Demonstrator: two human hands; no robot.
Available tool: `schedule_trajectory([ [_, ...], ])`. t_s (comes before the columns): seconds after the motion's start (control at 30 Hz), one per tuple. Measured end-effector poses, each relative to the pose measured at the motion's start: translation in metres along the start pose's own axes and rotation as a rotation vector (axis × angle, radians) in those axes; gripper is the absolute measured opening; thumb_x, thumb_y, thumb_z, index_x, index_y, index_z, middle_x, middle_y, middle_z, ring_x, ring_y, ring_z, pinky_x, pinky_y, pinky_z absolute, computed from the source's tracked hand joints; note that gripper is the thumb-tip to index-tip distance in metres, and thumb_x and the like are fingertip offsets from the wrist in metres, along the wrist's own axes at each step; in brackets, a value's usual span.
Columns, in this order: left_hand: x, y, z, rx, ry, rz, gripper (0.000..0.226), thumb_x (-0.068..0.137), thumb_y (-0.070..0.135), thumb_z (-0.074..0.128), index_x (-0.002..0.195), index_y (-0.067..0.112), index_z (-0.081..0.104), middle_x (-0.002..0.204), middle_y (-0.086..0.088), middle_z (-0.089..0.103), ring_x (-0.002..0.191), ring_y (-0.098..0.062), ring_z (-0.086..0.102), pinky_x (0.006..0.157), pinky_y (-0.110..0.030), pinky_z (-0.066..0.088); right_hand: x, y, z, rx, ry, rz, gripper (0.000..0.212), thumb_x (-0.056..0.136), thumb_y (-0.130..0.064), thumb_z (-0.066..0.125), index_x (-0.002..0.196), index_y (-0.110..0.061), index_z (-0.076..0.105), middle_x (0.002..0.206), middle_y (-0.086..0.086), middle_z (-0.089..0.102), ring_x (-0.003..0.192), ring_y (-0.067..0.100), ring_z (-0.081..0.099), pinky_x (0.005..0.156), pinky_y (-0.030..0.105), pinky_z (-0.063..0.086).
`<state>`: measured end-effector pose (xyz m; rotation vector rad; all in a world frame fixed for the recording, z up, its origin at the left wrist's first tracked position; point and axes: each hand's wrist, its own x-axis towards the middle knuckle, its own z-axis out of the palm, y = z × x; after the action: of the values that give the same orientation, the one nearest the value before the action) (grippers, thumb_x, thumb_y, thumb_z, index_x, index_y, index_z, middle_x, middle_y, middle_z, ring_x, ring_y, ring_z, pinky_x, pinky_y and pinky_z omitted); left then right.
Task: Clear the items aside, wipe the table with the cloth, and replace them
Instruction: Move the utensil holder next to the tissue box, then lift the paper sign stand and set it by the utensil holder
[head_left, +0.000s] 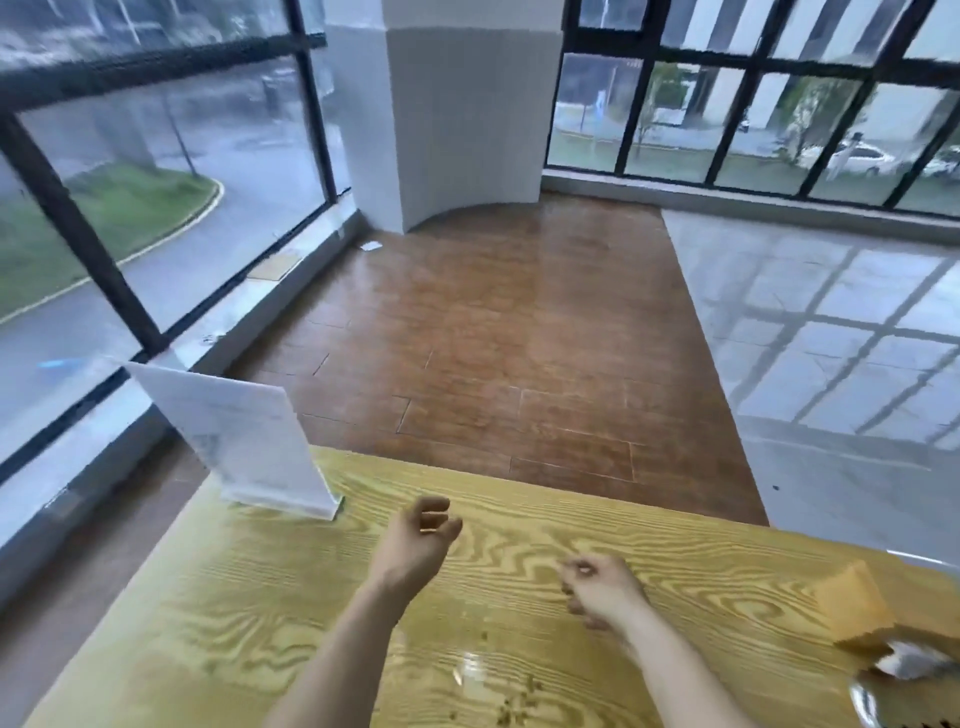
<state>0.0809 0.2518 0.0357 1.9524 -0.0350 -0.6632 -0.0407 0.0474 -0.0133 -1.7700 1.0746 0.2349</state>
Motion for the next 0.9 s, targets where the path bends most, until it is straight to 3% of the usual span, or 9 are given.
schedule_trajectory([
  [0.1, 0.021, -0.014, -0.094, -0.095, 0.159, -0.011, 0.024, 0.093, 0.026, 0.067, 0.116, 0.020, 0.067, 0.099, 0.005, 0.069, 0.089, -0.010, 0.065, 0.069, -0.024, 0.047, -0.007, -0.070, 0.075, -0.050, -0.140, -0.074, 0.005, 0.092, -0.030, 0.069, 0.097, -0.029, 0.069, 0.097, -0.002, 0.075, 0.079, 0.020, 0.068, 0.069, 0.030, 0.050],
  [0.17, 0.034, -0.024, -0.154, -0.114, 0.295, -0.018, 0.021, 0.093, 0.024, 0.066, 0.114, 0.018, 0.068, 0.093, 0.007, 0.068, 0.090, -0.014, 0.066, 0.067, -0.023, 0.047, -0.009, -0.112, 0.124, -0.037, -0.220, -0.097, 0.010, 0.094, -0.028, 0.068, 0.104, -0.025, 0.069, 0.090, -0.001, 0.072, 0.068, 0.018, 0.061, 0.058, 0.029, 0.046],
  [0.27, 0.058, -0.040, -0.226, -0.081, 0.540, -0.025, 0.032, 0.090, 0.023, 0.067, 0.121, 0.017, 0.065, 0.105, 0.003, 0.069, 0.111, -0.023, 0.066, 0.090, -0.034, 0.049, -0.012, -0.163, 0.181, -0.001, -0.268, -0.117, 0.018, 0.094, -0.027, 0.068, 0.110, -0.019, 0.069, 0.085, 0.001, 0.067, 0.065, 0.018, 0.055, 0.054, 0.029, 0.044],
  [0.33, 0.078, -0.048, -0.265, -0.070, 0.641, -0.042, 0.046, 0.087, 0.024, 0.068, 0.131, 0.018, 0.058, 0.124, -0.001, 0.067, 0.122, -0.024, 0.061, 0.102, -0.039, 0.045, -0.012, -0.190, 0.212, 0.064, -0.245, -0.127, 0.015, 0.094, -0.028, 0.068, 0.107, -0.022, 0.069, 0.091, 0.002, 0.068, 0.076, 0.020, 0.061, 0.064, 0.033, 0.052],
  [0.43, 0.104, -0.050, -0.300, -0.071, 0.623, -0.035, 0.077, 0.082, 0.020, 0.071, 0.151, 0.024, 0.038, 0.155, -0.004, 0.044, 0.142, -0.025, 0.044, 0.114, -0.044, 0.037, -0.011, -0.218, 0.244, 0.169, -0.082, -0.156, 0.028, 0.090, -0.034, 0.070, 0.116, -0.025, 0.067, 0.121, 0.001, 0.068, 0.106, 0.023, 0.067, 0.097, 0.043, 0.055],
  [0.57, 0.133, -0.047, -0.318, -0.197, 0.491, 0.049, 0.098, 0.081, 0.004, 0.066, 0.161, 0.030, 0.015, 0.167, 0.006, 0.021, 0.153, -0.016, 0.025, 0.120, -0.036, 0.026, -0.017, -0.238, 0.270, 0.274, -0.015, -0.181, 0.057, 0.093, -0.022, 0.066, 0.147, -0.023, 0.048, 0.150, 0.004, 0.050, 0.137, 0.019, 0.050, 0.107, 0.033, 0.042],
  [0.63, 0.140, -0.047, -0.319, -0.255, 0.397, 0.039, 0.095, 0.080, -0.001, 0.062, 0.158, 0.034, 0.022, 0.160, 0.011, 0.034, 0.142, -0.014, 0.038, 0.109, -0.030, 0.035, -0.018, -0.242, 0.282, 0.312, -0.051, -0.198, 0.057, 0.093, -0.016, 0.062, 0.147, -0.027, 0.048, 0.150, 0.000, 0.051, 0.142, 0.017, 0.045, 0.113, 0.036, 0.040],
  [0.73, 0.141, -0.054, -0.313, -0.283, 0.336, 0.025, 0.073, 0.075, -0.002, 0.059, 0.138, 0.034, 0.047, 0.133, 0.009, 0.061, 0.118, -0.017, 0.054, 0.086, -0.027, 0.044, -0.019, -0.242, 0.296, 0.287, -0.074, -0.221, 0.046, 0.089, -0.017, 0.057, 0.132, -0.034, 0.059, 0.138, -0.005, 0.064, 0.126, 0.020, 0.059, 0.109, 0.042, 0.045],
  [0.9, 0.120, -0.045, -0.291, -0.268, 0.361, 0.083, 0.073, 0.075, -0.007, 0.056, 0.133, 0.037, 0.048, 0.122, 0.013, 0.060, 0.114, -0.015, 0.054, 0.091, -0.033, 0.044, -0.029, -0.236, 0.286, 0.314, -0.068, -0.222, 0.060, 0.093, -0.016, 0.058, 0.149, -0.030, 0.040, 0.143, -0.018, 0.050, 0.134, 0.008, 0.047, 0.116, 0.043, 0.040],
])
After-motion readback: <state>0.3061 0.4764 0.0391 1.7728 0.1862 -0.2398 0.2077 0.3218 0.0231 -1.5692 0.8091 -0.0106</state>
